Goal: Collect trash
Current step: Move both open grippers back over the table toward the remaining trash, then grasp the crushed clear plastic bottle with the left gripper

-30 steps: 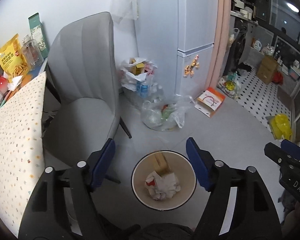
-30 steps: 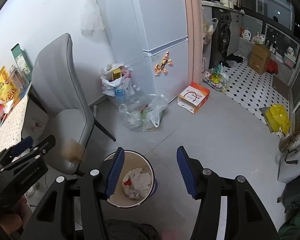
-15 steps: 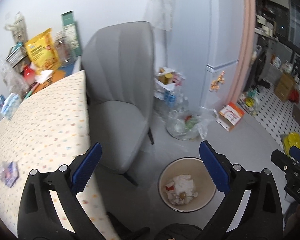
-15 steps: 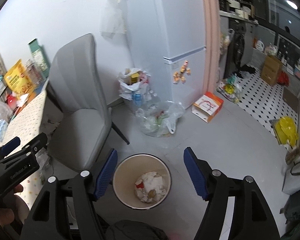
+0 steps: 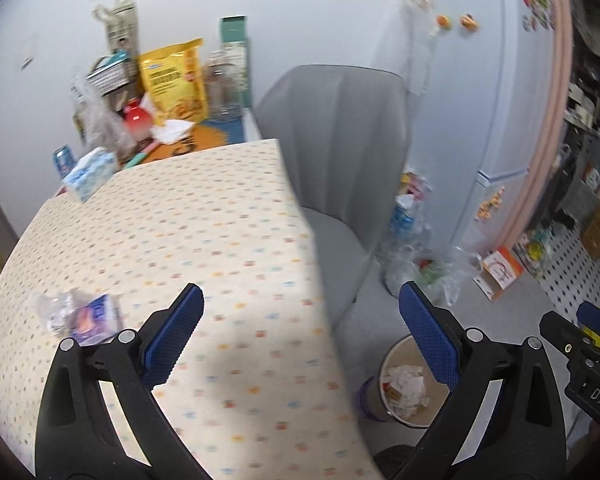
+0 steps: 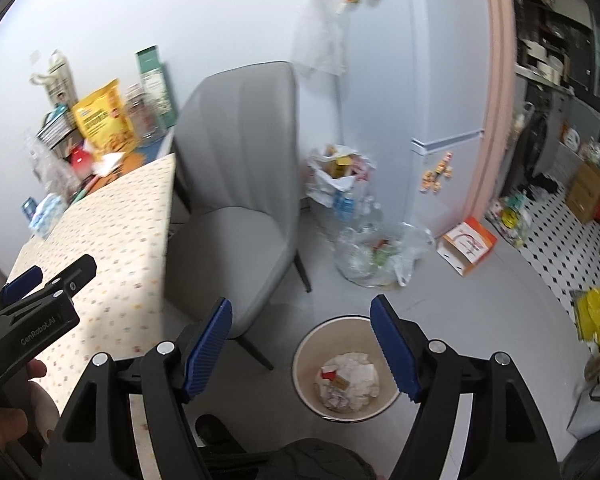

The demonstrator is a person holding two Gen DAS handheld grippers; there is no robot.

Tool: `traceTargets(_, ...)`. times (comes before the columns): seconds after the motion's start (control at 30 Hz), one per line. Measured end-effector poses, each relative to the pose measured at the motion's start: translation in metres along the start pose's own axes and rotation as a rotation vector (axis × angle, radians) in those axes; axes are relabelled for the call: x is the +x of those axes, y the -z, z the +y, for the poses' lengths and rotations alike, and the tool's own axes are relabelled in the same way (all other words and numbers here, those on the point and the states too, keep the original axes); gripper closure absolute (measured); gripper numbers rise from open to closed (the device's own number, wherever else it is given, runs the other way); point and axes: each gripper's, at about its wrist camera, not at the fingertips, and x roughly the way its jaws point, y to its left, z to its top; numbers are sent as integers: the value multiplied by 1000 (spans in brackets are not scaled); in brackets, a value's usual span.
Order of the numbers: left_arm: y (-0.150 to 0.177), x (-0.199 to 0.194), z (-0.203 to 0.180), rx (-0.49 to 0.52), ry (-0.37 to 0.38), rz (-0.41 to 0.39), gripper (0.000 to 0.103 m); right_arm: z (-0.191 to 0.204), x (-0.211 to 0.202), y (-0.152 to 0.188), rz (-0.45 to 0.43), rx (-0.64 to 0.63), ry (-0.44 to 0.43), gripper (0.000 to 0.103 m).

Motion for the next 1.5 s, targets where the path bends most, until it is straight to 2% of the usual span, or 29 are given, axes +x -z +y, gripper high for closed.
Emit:
traceTargets(0.4, 15, -24, 96, -115, -90, -22, 6, 107, -17, 7, -15, -137, -86, 32)
traceTargets(0.93, 42, -57, 201, -264, -188, -36, 6, 215, -32, 31, -13, -289, -183, 30)
traceTargets(1.2, 52, -57, 234, -313, -213, -31, 6, 250, -28, 37, -10, -338, -194, 31)
traceTargets(1.5, 60, -27, 252, -331, -205, 27, 6, 269, -9, 43, 18, -360, -184, 29)
